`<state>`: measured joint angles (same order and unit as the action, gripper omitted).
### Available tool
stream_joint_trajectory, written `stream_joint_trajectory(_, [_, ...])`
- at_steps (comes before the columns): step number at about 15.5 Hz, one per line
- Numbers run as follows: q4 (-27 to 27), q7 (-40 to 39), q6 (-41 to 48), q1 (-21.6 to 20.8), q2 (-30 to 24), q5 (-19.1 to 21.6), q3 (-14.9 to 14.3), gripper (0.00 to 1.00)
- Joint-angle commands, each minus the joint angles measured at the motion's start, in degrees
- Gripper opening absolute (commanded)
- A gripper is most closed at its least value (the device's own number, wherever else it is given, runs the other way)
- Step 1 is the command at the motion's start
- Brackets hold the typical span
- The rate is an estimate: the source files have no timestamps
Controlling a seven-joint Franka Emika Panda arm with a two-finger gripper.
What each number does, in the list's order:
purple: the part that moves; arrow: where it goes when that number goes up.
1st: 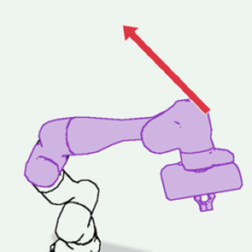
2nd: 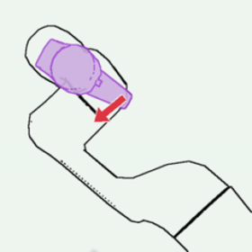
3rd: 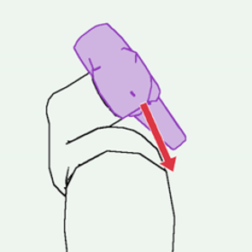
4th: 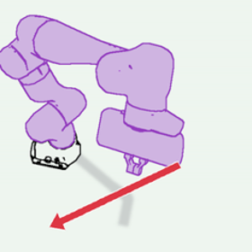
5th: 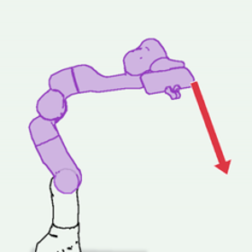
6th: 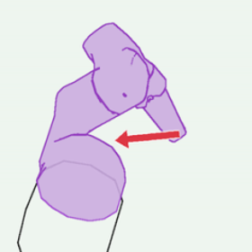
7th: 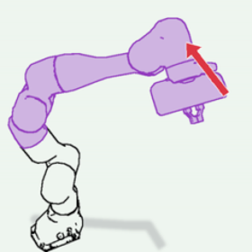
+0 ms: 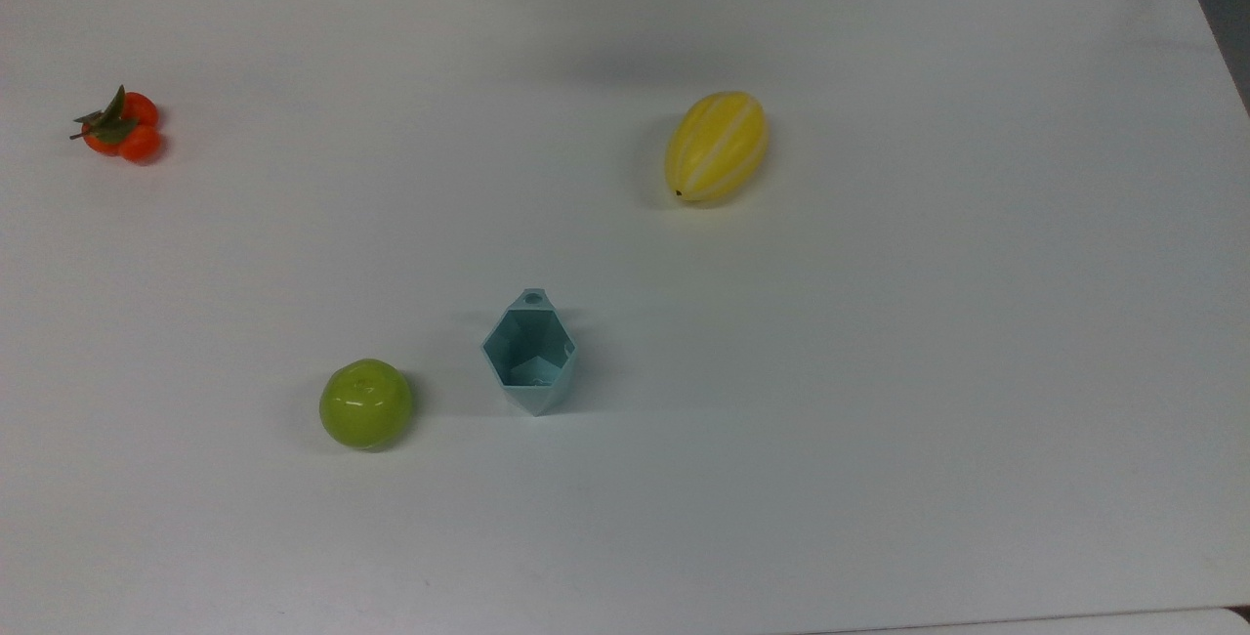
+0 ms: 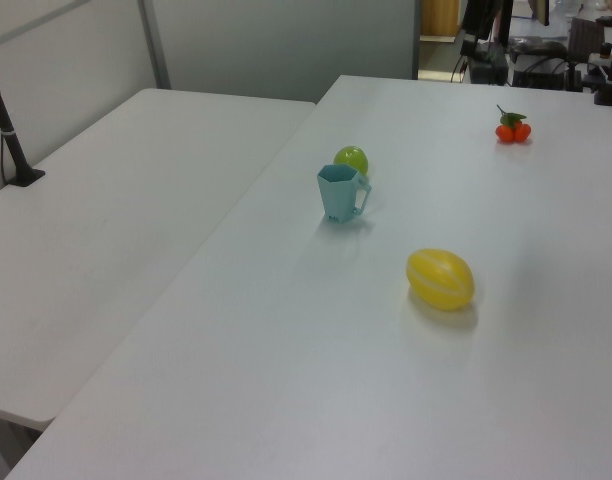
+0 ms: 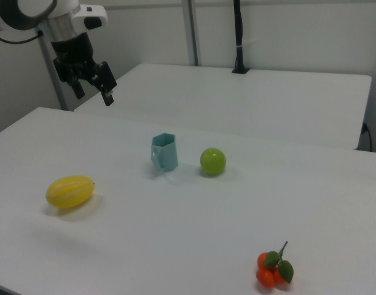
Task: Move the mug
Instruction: 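Move the open gripper from rest toward the light-blue mug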
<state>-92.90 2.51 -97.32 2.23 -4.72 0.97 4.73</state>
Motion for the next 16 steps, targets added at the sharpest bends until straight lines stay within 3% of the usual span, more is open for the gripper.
stream_joint_trajectory(1, [-1.7,-0.5,-0.9,-0.8,-1.0,-0.5,-0.2,1.00])
stream_joint_trajectory(7, [-1.8,-0.5,-1.3,-1.9,0.3,0.1,0.1,1.00])
stream_joint_trajectory(11, [1.0,-0.6,-2.5,-3.5,4.3,-0.2,0.0,1.00])
stream_joint_trajectory(16, [1.6,-0.4,-10.8,-4.2,9.1,-0.1,-0.6,1.00])
